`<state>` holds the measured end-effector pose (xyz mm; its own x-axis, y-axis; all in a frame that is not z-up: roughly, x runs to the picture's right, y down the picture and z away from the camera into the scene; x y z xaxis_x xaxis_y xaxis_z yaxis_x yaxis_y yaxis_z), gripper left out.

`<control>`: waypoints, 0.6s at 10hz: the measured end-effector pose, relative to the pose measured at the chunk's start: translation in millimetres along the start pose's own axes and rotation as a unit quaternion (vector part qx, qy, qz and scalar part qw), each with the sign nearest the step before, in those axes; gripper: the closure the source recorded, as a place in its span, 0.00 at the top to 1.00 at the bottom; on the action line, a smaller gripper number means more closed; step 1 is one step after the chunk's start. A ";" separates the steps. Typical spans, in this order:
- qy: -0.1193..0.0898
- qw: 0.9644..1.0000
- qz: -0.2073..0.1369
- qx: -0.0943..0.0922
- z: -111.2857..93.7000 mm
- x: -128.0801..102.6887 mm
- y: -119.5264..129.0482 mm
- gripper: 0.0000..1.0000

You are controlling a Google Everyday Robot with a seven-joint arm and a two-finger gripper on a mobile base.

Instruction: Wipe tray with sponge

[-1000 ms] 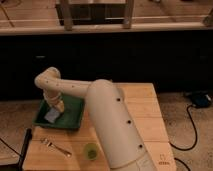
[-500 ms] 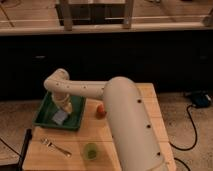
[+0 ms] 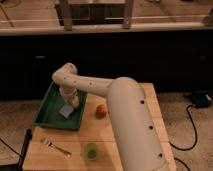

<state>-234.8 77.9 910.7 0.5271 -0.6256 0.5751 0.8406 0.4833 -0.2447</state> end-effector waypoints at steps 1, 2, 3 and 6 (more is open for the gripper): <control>-0.003 1.000 -0.006 -0.002 2.8 -3.4 -12.0 0.01; -0.009 1.000 -0.021 -0.002 9.0 -15.1 -33.4 0.01; -0.015 0.999 -0.038 -0.001 14.0 -28.3 -49.5 0.01; -0.025 0.998 -0.064 -0.002 18.4 -65.0 -51.1 0.01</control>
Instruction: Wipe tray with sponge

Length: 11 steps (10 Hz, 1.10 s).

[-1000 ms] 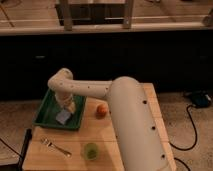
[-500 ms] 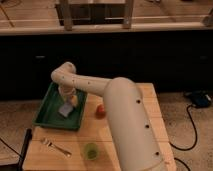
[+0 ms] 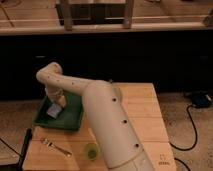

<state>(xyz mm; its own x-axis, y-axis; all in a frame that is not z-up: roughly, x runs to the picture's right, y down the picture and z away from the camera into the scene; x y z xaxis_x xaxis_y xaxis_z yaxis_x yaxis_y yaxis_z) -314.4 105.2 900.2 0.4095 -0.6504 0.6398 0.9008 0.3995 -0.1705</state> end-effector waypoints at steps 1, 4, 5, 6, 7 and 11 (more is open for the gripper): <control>0.000 1.000 -0.003 0.001 -0.6 -9.8 7.4 0.01; 0.006 1.000 -0.002 0.001 -9.9 -18.6 53.6 0.01; 0.010 1.000 0.006 0.001 -14.0 -12.7 70.1 0.01; 0.013 1.000 0.013 -0.001 -16.5 -6.6 80.5 0.01; 0.018 1.000 0.022 -0.001 -19.5 3.6 90.0 0.01; 0.018 0.999 0.033 0.001 -23.7 39.0 77.6 0.01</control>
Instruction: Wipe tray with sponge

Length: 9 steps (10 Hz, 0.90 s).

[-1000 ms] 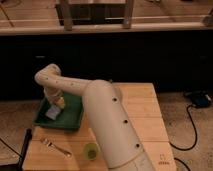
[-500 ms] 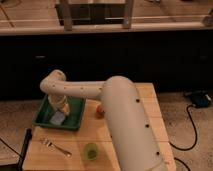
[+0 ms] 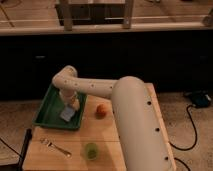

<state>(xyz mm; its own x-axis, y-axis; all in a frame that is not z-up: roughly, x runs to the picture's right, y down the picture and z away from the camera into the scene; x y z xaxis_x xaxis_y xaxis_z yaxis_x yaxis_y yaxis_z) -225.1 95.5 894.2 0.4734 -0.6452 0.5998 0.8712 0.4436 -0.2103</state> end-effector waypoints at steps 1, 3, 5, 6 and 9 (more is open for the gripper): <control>-0.002 1.000 -0.001 0.001 1.8 0.6 -10.5 0.01; -0.009 1.000 -0.007 0.001 5.2 0.4 -33.2 0.01; -0.010 1.000 -0.006 0.000 5.5 3.9 -33.2 0.01; -0.010 1.000 -0.006 -0.002 5.7 4.1 -32.0 0.01; -0.010 1.000 -0.008 -0.002 6.2 2.4 -33.1 0.01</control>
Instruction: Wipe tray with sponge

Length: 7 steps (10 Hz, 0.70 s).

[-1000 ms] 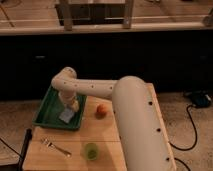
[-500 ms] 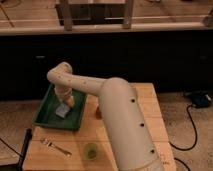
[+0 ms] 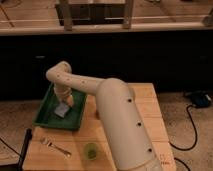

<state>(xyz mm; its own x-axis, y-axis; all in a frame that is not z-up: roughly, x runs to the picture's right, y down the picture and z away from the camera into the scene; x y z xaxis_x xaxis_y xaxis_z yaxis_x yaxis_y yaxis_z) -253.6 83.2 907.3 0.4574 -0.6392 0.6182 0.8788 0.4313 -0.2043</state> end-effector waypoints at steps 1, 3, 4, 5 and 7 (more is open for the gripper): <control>0.000 1.000 0.001 0.000 -0.2 0.5 0.3 0.01; 0.000 1.000 0.000 0.001 0.0 0.0 -0.2 0.01; 0.000 1.000 0.000 0.001 0.0 0.0 -0.3 0.01; 0.000 1.000 0.001 0.001 -0.1 0.4 0.0 0.01; 0.000 1.000 0.002 0.001 -0.2 1.5 0.7 0.01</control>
<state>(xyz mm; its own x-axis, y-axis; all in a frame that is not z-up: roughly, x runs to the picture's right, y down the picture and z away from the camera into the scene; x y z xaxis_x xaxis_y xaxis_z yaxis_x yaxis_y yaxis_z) -252.3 82.4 907.9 0.4603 -0.6383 0.6170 0.8769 0.4351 -0.2042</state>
